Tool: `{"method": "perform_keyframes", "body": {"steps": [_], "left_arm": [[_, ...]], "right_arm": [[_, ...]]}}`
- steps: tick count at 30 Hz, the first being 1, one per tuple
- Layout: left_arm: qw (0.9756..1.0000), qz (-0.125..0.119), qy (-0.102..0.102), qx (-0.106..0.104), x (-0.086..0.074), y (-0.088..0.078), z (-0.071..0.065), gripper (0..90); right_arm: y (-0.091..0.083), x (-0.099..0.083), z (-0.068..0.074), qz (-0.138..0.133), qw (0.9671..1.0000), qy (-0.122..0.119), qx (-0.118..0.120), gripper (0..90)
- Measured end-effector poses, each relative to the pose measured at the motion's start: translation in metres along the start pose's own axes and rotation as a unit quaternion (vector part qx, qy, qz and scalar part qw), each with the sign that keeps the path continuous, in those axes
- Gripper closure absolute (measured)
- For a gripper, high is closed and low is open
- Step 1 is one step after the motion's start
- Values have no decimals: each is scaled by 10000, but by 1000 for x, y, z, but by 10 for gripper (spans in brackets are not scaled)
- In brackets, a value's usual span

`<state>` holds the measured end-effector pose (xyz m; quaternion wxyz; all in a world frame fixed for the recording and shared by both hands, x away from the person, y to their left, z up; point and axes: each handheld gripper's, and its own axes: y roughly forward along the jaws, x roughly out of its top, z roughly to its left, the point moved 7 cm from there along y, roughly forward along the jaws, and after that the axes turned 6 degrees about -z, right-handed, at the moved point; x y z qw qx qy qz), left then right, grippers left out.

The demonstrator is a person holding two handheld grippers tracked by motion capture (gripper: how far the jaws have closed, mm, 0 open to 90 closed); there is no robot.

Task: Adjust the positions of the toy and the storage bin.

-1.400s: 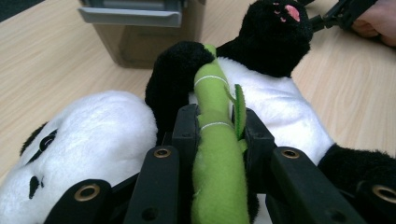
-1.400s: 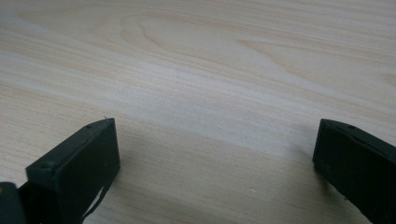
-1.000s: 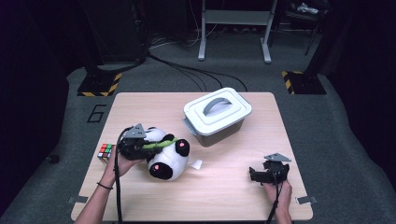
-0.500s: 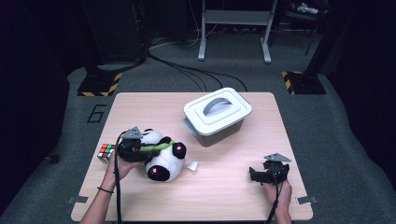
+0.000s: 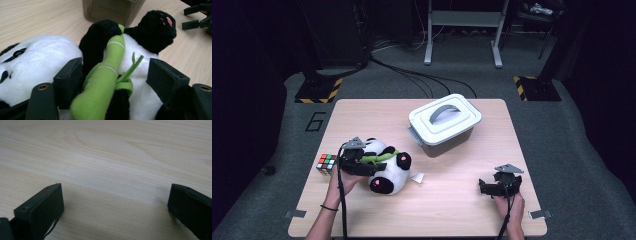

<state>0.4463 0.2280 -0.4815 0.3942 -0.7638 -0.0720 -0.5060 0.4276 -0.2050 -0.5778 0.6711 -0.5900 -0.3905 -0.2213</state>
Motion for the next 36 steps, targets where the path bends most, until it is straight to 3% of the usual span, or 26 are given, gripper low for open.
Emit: {"method": "perform_keyframes", "body": {"steps": [10, 13, 17, 19, 24, 27, 33, 36], "left_arm": [[9996, 102, 71, 251, -6, 1, -3, 283], [9995, 138, 55, 279, -8, -1, -3, 398], [9998, 149, 83, 144, -10, -5, -1, 652], [9997, 167, 122, 114, -11, -7, 1, 694], [9992, 285, 268, -110, -6, -6, 5, 718], [9987, 326, 375, -128, -4, -8, 11, 720], [9982, 460, 379, -64, -3, -20, 31, 717], [9987, 427, 262, -58, -4, -23, 42, 714]], "right_arm": [[0, 0, 0, 5, 10000, 24, -13, 0], [0, 0, 0, -3, 10000, 12, -14, 0], [0, 0, 0, -14, 10000, 43, -20, 0], [0, 0, 0, -12, 10000, 44, -21, 0], [0, 0, 0, -17, 10000, 48, -27, 0], [0, 0, 0, -18, 10000, 50, -28, 0], [0, 0, 0, -13, 10000, 43, -44, 0], [0, 0, 0, -14, 10000, 44, -32, 0]]}}
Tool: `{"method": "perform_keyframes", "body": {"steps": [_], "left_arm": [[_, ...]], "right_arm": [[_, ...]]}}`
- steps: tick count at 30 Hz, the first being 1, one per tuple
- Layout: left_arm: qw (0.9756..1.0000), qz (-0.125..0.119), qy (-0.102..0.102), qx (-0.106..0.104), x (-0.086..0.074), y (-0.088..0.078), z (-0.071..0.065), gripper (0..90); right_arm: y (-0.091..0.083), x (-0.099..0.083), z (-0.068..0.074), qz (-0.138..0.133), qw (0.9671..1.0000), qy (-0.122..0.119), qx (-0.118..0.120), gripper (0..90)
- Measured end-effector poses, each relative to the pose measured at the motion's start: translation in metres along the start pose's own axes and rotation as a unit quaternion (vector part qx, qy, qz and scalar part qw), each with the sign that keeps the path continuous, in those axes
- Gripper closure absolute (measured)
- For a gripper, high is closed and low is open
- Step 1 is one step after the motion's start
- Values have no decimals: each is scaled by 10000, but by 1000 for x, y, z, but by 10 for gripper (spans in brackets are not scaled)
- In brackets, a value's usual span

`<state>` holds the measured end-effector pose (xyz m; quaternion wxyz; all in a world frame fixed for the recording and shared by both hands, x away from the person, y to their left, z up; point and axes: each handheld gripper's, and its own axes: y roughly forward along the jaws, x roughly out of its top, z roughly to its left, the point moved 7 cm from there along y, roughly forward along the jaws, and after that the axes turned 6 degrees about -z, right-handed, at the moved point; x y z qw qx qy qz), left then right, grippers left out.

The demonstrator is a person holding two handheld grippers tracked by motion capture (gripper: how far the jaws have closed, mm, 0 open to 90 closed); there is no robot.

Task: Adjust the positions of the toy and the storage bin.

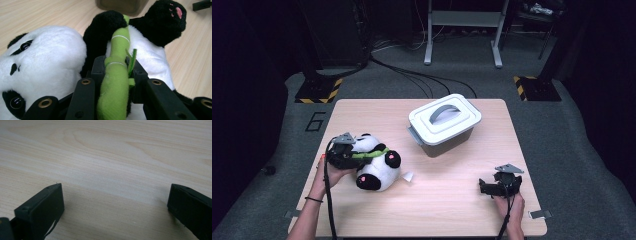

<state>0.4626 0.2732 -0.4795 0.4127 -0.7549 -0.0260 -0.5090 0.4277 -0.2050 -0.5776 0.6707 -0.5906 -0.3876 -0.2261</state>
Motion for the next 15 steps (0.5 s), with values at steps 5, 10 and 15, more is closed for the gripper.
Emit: {"method": "perform_keyframes", "body": {"steps": [5, 10, 15], "left_arm": [[9998, -105, -150, 39, 1, -2, 1, 587], [9980, -392, -297, 386, 5, -18, -2, 261], [9954, -518, -408, 701, -3, -45, -5, 174]], "right_arm": [[0, 0, 0, -8, 10000, 0, 2, 0], [0, 0, 0, -6, 10000, 1, 7, 0], [0, 0, 0, -8, 10000, -3, 14, 0]]}}
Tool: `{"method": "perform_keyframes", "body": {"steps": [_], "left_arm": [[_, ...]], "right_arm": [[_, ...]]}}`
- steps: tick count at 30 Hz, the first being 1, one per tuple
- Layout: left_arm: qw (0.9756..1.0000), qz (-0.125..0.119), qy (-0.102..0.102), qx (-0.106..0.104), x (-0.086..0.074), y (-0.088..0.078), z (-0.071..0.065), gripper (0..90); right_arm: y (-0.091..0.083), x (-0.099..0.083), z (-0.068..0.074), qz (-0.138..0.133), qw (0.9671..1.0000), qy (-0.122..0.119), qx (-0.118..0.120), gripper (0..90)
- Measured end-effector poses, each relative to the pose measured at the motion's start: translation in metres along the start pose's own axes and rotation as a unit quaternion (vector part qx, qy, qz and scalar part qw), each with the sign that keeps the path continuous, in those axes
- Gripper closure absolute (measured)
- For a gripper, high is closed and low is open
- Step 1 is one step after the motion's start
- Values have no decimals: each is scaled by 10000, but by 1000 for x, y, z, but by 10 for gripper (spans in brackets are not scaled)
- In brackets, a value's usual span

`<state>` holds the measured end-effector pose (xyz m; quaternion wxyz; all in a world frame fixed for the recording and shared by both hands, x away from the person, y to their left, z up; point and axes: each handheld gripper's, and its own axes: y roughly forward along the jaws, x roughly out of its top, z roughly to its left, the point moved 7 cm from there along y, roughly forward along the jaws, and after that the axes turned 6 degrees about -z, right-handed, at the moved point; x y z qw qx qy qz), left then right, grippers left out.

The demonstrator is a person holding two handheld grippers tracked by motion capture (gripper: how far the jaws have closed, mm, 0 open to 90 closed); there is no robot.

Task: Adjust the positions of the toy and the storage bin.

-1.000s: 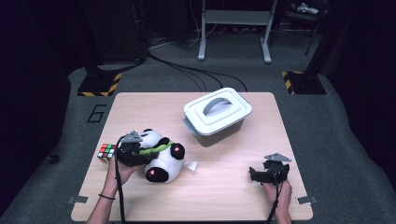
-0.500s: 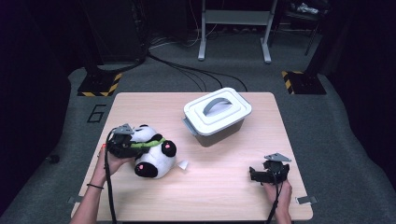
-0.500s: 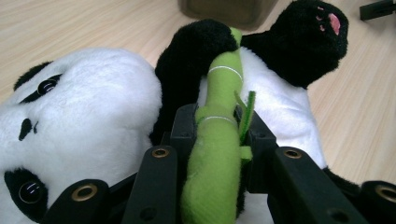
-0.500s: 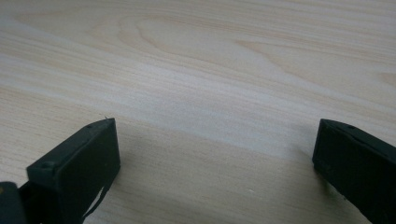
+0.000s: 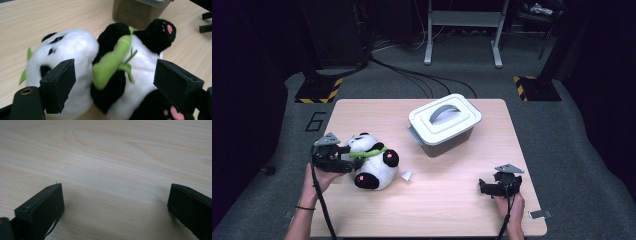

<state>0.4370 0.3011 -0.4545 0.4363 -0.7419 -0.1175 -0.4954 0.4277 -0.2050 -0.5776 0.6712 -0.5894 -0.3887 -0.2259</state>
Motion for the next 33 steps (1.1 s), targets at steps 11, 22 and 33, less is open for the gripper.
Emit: {"method": "perform_keyframes", "body": {"steps": [11, 22, 33], "left_arm": [[9965, -104, -154, 818, -51, -40, 1, 128], [9916, 268, -503, 1160, -127, -10, -5, 58], [9880, 374, -370, 1449, -140, 14, 0, 0]], "right_arm": [[0, 0, 0, 24, 10000, -42, 27, 0], [2, 2, 1, 132, 9998, -81, 144, 0], [-3, 35, -1, 174, 9982, -36, 580, 0]]}}
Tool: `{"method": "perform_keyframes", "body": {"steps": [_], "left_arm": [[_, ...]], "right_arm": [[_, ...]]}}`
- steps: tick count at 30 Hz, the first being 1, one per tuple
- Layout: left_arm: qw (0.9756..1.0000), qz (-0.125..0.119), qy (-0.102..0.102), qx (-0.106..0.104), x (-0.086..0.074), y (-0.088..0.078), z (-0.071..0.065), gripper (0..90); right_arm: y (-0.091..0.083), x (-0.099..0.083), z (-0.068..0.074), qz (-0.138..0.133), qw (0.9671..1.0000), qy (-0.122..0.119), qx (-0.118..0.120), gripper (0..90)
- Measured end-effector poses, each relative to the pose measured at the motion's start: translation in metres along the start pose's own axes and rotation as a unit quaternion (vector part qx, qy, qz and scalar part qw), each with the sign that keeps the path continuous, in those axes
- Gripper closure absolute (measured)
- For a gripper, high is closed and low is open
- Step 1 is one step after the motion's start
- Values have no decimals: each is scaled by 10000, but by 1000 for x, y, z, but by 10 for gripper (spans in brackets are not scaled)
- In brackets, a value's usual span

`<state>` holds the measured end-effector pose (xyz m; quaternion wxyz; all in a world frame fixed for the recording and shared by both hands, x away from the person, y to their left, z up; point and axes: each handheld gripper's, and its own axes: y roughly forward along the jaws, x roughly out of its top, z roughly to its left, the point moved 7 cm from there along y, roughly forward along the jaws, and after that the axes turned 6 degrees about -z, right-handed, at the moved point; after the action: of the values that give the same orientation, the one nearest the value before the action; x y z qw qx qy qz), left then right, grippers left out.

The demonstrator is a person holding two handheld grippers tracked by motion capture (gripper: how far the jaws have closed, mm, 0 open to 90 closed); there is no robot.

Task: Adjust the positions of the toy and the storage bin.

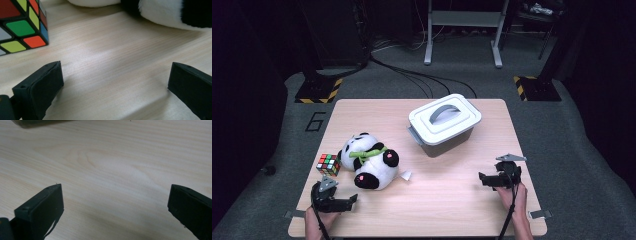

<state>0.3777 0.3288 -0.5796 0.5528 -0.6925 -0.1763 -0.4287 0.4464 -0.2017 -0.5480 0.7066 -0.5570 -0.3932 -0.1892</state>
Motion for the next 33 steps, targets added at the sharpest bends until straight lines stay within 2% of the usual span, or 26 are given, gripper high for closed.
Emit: {"method": "perform_keyframes", "body": {"steps": [3, 4, 10, 18, 19, 22, 23, 25, 33], "left_arm": [[10000, 12, 66, 61, 0, 2, -1, 0], [10000, -2, 23, 60, 0, 2, -1, 0], [10000, -6, 62, 65, 0, 2, -1, 0], [10000, 1, 80, 40, 0, 2, -1, 0], [10000, 1, 75, 32, 0, 2, -1, 0], [10000, 2, 78, 31, 0, 2, -1, 0], [10000, 0, 76, 33, 0, 2, -1, 0], [10000, 2, 77, 30, 0, 2, -2, 0], [10000, 15, 68, 13, 0, 2, -2, 0]], "right_arm": [[-2, 14, 0, -22, 9999, -7, 136, 0], [-3, 19, 1, -13, 9999, -46, 150, 0], [-3, 51, 2, -91, 9992, -250, 297, 0], [-3, 92, 3, -189, 9980, -445, 396, 0], [-3, 95, 4, -147, 9985, -380, 374, 0], [0, 107, 2, -197, 9978, -499, 386, 0], [0, 111, 4, -179, 9982, -420, 388, 0], [2, 119, 2, -207, 9976, -527, 392, 0], [9, 146, 1, -226, 9975, -497, 444, 0]]}}
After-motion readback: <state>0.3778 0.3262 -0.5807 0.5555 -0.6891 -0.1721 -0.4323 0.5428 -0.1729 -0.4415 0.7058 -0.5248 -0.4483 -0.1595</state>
